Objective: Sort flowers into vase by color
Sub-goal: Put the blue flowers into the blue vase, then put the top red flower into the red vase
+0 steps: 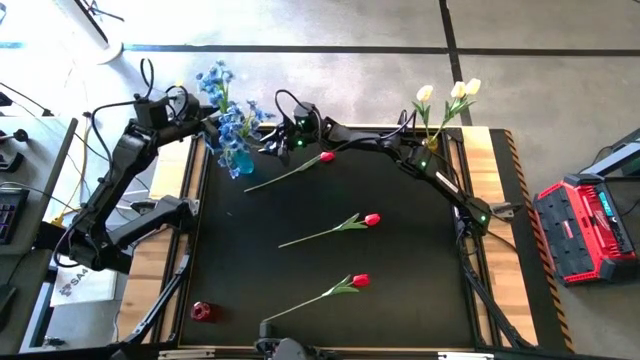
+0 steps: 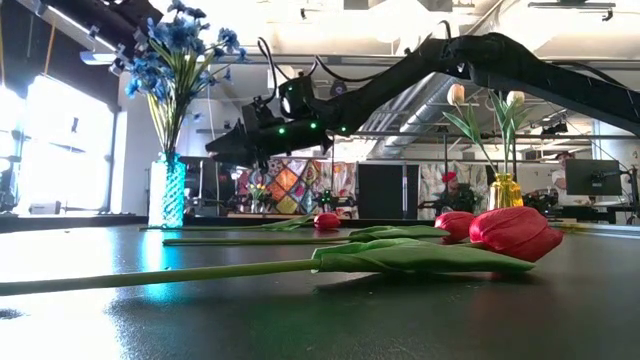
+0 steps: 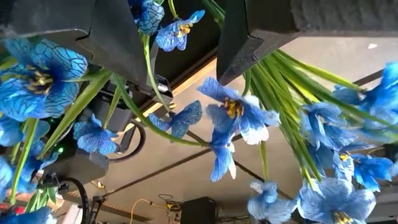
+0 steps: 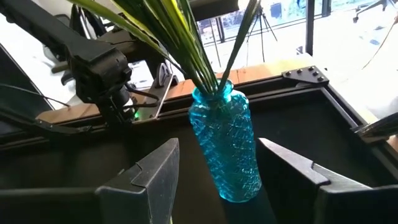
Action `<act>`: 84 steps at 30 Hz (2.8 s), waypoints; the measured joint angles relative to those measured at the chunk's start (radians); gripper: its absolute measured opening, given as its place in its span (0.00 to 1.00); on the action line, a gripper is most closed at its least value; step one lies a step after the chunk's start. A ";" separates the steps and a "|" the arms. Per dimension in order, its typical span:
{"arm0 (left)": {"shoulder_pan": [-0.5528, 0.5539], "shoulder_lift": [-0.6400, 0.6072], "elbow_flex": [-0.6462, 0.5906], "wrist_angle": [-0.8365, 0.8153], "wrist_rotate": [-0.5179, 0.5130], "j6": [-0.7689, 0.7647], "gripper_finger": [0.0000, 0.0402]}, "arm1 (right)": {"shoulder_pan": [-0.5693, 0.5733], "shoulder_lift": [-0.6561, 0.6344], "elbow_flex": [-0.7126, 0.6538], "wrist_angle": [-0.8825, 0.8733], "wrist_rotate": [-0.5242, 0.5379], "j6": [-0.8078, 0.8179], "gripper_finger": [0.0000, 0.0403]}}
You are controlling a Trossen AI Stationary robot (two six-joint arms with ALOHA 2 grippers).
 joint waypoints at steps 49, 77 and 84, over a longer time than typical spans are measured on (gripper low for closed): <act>-0.031 -0.039 0.349 -0.106 0.076 -0.008 0.42 | -0.137 -0.424 0.000 -0.615 0.005 0.035 0.25; -0.659 0.214 0.430 0.020 -0.185 -0.088 0.35 | -0.064 -0.808 -0.002 -1.210 0.286 -0.053 0.22; -0.830 0.265 0.430 0.118 -0.270 -0.081 0.35 | -0.056 -0.830 -0.003 -1.405 0.430 -0.053 0.22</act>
